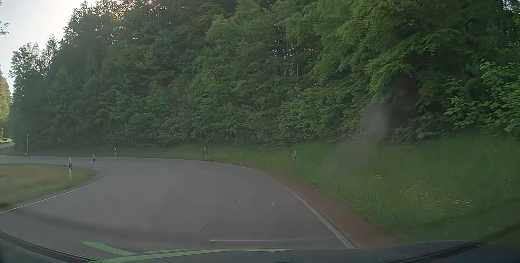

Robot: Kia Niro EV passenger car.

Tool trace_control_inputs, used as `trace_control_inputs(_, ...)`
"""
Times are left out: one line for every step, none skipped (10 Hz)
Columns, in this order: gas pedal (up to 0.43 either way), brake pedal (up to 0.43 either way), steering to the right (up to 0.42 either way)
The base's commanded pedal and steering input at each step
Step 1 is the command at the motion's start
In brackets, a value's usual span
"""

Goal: Follow the waypoints while adhering to traffic rules and regulations

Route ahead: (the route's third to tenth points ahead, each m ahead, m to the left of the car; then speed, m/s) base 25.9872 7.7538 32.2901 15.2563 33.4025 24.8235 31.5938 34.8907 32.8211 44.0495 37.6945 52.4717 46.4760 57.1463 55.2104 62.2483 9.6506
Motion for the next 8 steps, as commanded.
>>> trace_control_inputs(0.000,0.000,-0.020)
trace_control_inputs(0.000,0.000,-0.030)
trace_control_inputs(0.000,0.000,-0.042)
trace_control_inputs(0.000,0.000,-0.050)
trace_control_inputs(0.000,0.000,-0.059)
trace_control_inputs(0.000,0.000,-0.069)
trace_control_inputs(0.000,0.000,-0.077)
trace_control_inputs(0.000,0.000,-0.085)
